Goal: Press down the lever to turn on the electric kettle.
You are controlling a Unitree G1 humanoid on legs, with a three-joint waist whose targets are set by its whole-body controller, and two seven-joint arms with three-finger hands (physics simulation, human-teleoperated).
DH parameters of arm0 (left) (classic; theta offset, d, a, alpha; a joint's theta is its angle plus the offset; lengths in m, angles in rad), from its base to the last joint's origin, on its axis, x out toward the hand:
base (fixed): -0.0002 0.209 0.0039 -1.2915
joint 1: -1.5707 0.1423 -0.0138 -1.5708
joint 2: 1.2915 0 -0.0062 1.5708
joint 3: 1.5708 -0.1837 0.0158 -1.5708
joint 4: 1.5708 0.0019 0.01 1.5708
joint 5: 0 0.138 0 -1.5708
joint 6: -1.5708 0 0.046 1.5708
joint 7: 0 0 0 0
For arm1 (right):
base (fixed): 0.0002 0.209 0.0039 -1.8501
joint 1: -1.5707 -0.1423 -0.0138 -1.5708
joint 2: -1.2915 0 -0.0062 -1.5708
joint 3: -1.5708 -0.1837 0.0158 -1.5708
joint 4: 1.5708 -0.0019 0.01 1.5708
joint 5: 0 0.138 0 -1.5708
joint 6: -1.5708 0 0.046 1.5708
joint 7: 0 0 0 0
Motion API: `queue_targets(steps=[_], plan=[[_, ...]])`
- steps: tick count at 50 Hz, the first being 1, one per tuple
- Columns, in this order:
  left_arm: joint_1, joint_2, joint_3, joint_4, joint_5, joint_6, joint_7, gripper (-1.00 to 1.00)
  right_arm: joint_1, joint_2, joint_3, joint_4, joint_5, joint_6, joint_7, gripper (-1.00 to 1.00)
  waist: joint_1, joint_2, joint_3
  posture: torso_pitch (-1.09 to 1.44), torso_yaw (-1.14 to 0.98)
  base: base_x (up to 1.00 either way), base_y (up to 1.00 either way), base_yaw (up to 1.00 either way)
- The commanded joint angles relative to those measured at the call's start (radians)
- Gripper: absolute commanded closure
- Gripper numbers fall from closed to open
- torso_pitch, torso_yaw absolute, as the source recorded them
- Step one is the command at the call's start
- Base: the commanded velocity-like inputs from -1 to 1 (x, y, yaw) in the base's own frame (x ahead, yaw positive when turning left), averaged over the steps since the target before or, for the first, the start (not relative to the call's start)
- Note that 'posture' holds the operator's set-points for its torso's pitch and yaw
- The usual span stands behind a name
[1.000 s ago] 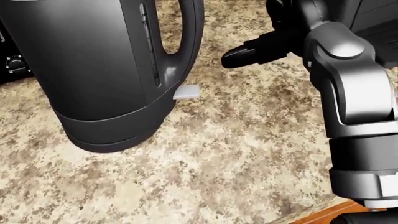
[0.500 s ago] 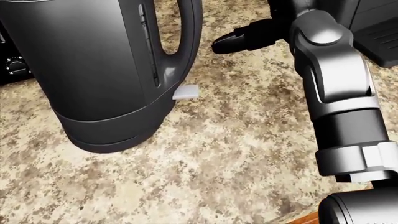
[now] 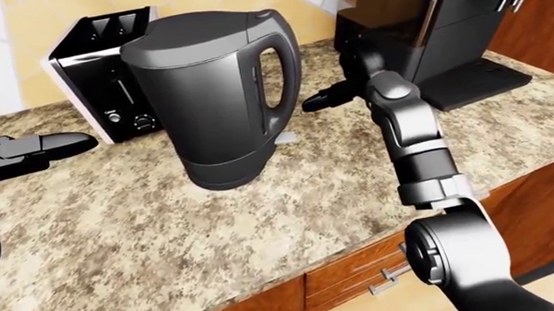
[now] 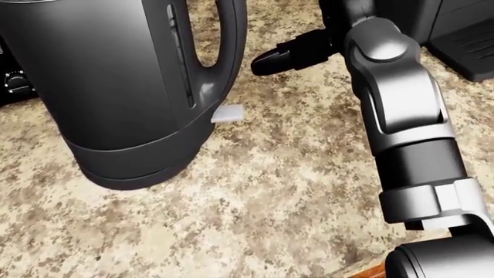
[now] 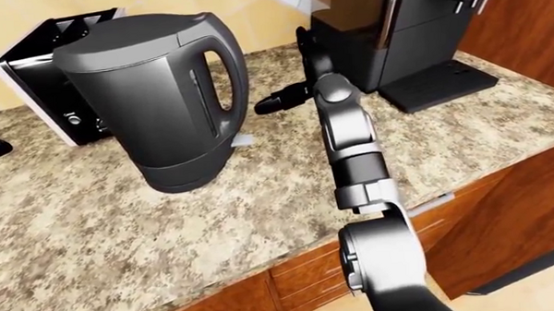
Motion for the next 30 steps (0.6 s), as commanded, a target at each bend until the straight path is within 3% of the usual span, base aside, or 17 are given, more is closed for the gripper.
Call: queue_targets(steps=[1, 30], plan=[[-0.019, 0.019, 0.015, -0.019, 0.004, -0.027, 0.001, -1.0, -0.041, -0.003, -0.001, -0.038, 0.0, -0.033, -0.002, -1.0, 0.001, 0.004, -0.026, 0.0, 0.0, 0.0, 0.0, 0.0], [-0.018, 0.029, 0.026, -0.028, -0.014, -0.016, 0.008, -1.0, -0.056, 0.029, 0.027, -0.018, -0.062, -0.053, 0.024, -1.0, -0.004, 0.009, -0.026, 0.0, 0.0, 0.0, 0.0, 0.0]])
